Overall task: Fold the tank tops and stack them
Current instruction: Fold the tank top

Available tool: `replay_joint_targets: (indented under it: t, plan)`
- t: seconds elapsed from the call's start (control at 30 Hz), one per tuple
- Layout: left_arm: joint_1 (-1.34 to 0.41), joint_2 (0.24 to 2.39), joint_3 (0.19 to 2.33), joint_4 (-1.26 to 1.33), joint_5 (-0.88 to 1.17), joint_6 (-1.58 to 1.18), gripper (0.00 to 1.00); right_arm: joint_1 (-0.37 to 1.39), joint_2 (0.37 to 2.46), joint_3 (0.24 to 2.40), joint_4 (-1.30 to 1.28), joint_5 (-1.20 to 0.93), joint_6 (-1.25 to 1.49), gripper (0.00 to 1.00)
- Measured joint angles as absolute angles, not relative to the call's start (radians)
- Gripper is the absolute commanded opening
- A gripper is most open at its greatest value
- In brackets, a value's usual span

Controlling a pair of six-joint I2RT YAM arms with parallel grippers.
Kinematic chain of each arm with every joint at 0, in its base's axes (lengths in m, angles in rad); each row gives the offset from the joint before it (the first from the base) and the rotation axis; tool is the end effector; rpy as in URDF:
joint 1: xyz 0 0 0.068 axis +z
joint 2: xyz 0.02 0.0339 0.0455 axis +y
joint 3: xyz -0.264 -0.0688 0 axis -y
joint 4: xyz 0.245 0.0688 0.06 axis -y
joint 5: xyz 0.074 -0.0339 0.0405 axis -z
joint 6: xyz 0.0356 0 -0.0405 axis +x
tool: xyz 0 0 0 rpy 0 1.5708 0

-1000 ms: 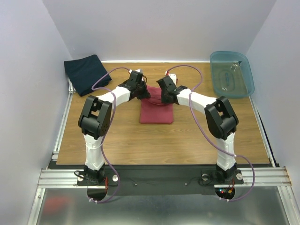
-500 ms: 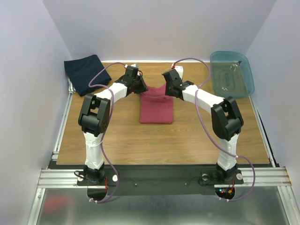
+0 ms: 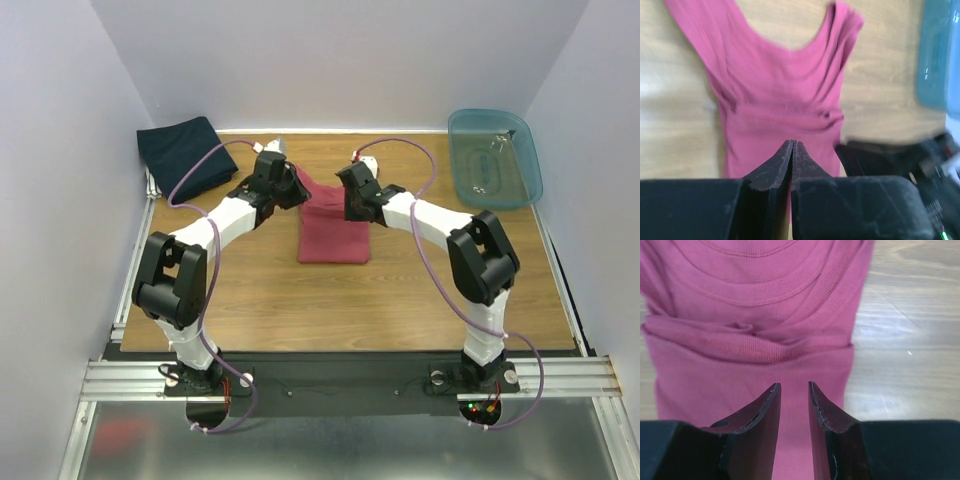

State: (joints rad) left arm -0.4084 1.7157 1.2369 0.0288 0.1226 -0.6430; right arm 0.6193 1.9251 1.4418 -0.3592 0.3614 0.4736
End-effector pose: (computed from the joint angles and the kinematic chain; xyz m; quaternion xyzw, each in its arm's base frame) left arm 0.3669 -0.1635 0.2676 -0.0666 0.8435 -0.3111 0.4328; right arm 0.3557 0.2381 0.2203 -0.0031 0.9214 0.0386 0.3866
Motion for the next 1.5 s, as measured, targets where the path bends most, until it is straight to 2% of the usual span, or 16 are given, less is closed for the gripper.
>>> replay_joint_targets:
  t: [0.17, 0.3, 0.47, 0.67, 0.87, 1.1, 1.23, 1.33, 1.5]
  plan:
    - [-0.444, 1.736, 1.14, 0.064, 0.135, -0.676, 0.11, 0.621, 2.048, 1.526, -0.357, 0.359, 0.454, 0.37]
    - [-0.458, 1.816, 1.146, 0.086, 0.138, -0.686, 0.11, 0.62, 2.112, 1.573, -0.358, 0.374, 0.441, 0.37]
    - [-0.459, 1.945, 1.2, 0.098, 0.128, -0.701, 0.11, 0.62, 2.138, 1.592, -0.358, 0.377, 0.437, 0.38]
    - [-0.465, 1.974, 1.183, 0.141, 0.099, -0.759, 0.11, 0.621, 2.127, 1.537, -0.316, 0.369, 0.442, 0.38]
    - [-0.498, 1.866, 1.007, 0.222, 0.073, -0.816, 0.11, 0.646, 2.02, 1.36, -0.248, 0.362, 0.476, 0.38]
    - [-0.528, 1.645, 0.768, 0.177, 0.083, -0.835, 0.11, 0.806, 1.803, 1.072, -0.23, 0.362, 0.606, 0.38]
    - [-0.528, 1.546, 0.709, 0.096, 0.083, -0.815, 0.14, 0.91, 1.7, 0.962, -0.24, 0.347, 0.701, 0.44]
    - [-0.528, 1.504, 0.708, 0.028, 0.081, -0.779, 0.2, 0.966, 1.651, 0.93, -0.272, 0.327, 0.757, 0.59]
    - [-0.528, 1.492, 0.782, -0.063, 0.078, -0.703, 0.26, 0.95, 1.588, 0.928, -0.305, 0.361, 0.776, 0.59]
